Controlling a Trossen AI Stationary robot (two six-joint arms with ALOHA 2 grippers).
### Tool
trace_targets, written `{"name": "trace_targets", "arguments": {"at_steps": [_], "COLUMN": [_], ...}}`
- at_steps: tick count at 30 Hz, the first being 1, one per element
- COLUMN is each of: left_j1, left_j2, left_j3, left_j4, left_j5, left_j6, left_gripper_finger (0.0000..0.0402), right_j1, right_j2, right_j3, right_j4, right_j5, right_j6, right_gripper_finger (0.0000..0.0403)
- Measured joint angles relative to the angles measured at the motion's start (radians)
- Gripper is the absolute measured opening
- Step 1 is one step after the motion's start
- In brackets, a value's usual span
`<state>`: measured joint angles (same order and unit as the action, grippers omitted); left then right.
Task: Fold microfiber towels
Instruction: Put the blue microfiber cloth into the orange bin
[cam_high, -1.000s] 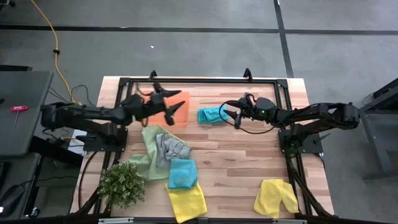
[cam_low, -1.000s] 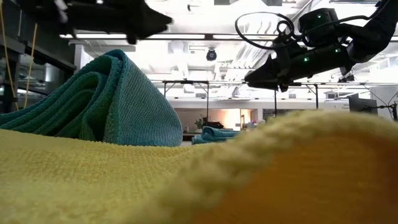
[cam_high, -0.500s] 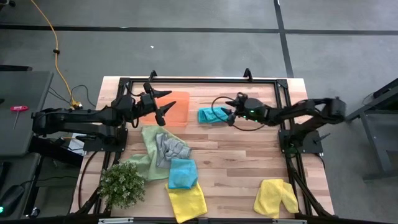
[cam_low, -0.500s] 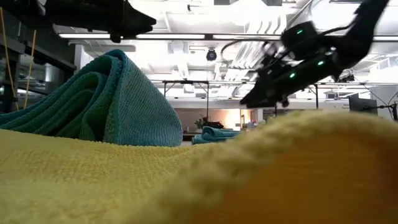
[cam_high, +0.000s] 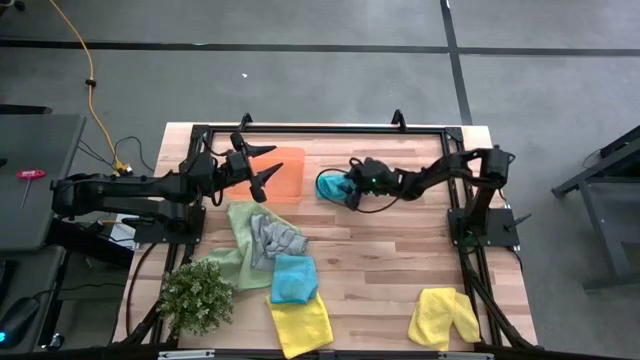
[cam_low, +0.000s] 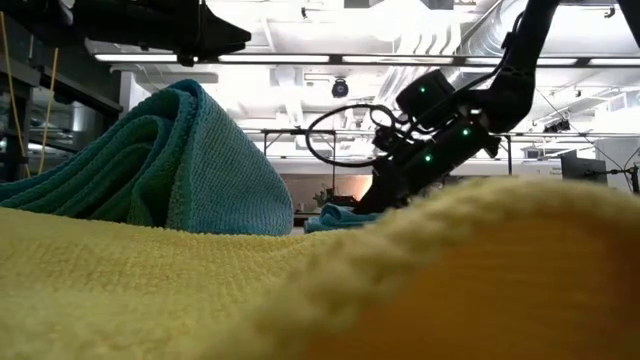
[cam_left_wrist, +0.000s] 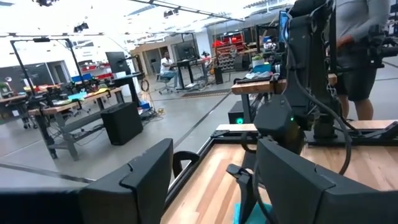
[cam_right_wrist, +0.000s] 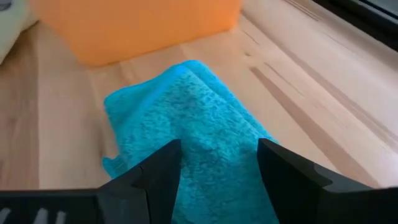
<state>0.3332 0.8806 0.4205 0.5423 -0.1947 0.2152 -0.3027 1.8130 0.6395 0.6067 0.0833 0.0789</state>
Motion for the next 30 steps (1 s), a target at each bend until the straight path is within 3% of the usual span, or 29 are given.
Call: {"name": "trace_targets", "arguments": {"at_steps": [14,22,30], "left_j1": [0.0,0.0,0.0], "left_j2": [0.0,0.0,0.0], "left_j3": [0.0,0.0,0.0], "left_j4": [0.0,0.0,-0.002], "left_j5": [0.0,0.0,0.001], "left_j6": [-0.002,-0.002,-0.006], "left_gripper_finger": [0.0223,0.0223,0.0223], "right_j1": [0.043,0.018,-0.066], "right_j2": [0.0,-0.006,-0.012], "right_j3": [0.0,0.005,-0.013], "right_j4": [-0.092,-0.193,-0.263], "right_j5": [0.004,0.166,0.187], "right_j6": [-0.14,-0.12,-0.056], "right_gripper_finger": [0.0204,0.0204,0.0204]}}
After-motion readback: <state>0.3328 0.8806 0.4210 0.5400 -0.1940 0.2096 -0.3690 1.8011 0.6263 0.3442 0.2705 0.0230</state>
